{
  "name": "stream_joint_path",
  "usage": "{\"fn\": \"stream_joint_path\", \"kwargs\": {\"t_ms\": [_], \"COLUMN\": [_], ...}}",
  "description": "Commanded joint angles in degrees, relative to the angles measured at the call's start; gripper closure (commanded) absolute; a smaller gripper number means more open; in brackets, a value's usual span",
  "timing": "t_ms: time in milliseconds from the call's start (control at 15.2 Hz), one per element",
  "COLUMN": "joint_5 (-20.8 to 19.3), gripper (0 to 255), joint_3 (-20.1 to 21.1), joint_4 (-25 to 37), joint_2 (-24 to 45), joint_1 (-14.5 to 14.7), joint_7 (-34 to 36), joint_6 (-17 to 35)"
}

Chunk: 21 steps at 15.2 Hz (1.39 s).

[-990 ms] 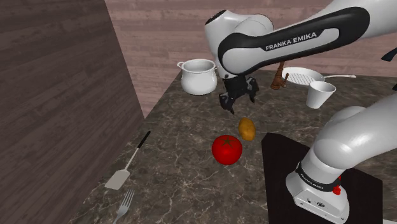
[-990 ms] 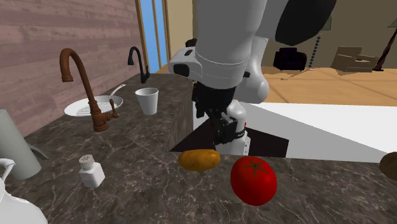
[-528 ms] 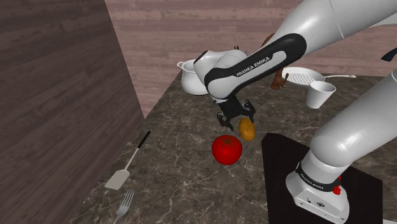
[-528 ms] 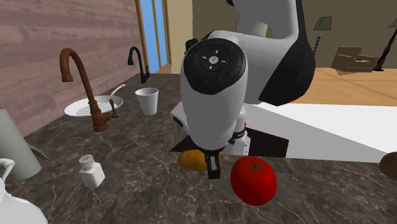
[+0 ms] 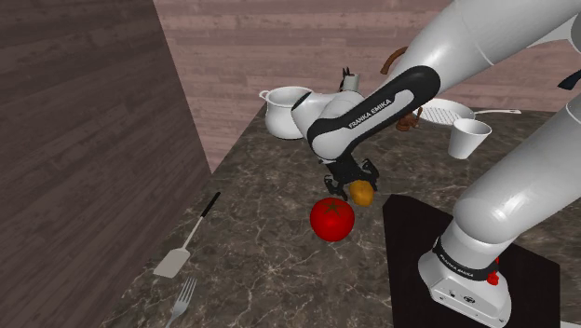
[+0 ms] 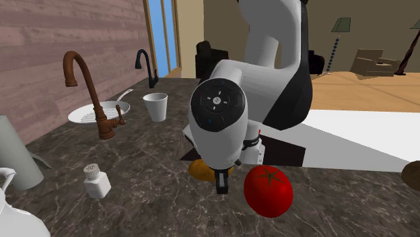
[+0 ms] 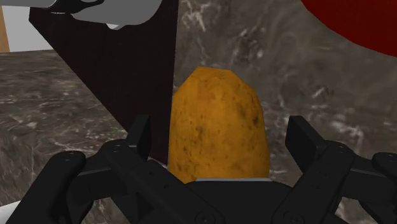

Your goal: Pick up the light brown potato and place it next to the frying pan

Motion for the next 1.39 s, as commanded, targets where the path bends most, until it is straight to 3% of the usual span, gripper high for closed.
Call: {"fn": "stream_joint_path", "kwargs": {"t_ms": [0,462,528,1122,1320], "joint_5": [0.1,0.1,0.1,0.1,0.6], "gripper": [0,0,255,255,255], "joint_3": [0.0,0.0,0.0,0.0,-0.3], "joint_4": [-0.6,-0.6,-0.6,-0.6,0.3], "joint_2": [0.0,0.0,0.0,0.0,-1.9], "joint_1": [0.0,0.0,0.0,0.0,0.2], "joint_7": [0.1,0.1,0.1,0.1,-0.8], "joint_6": [0.6,0.6,0.6,0.6,-2.0]}}
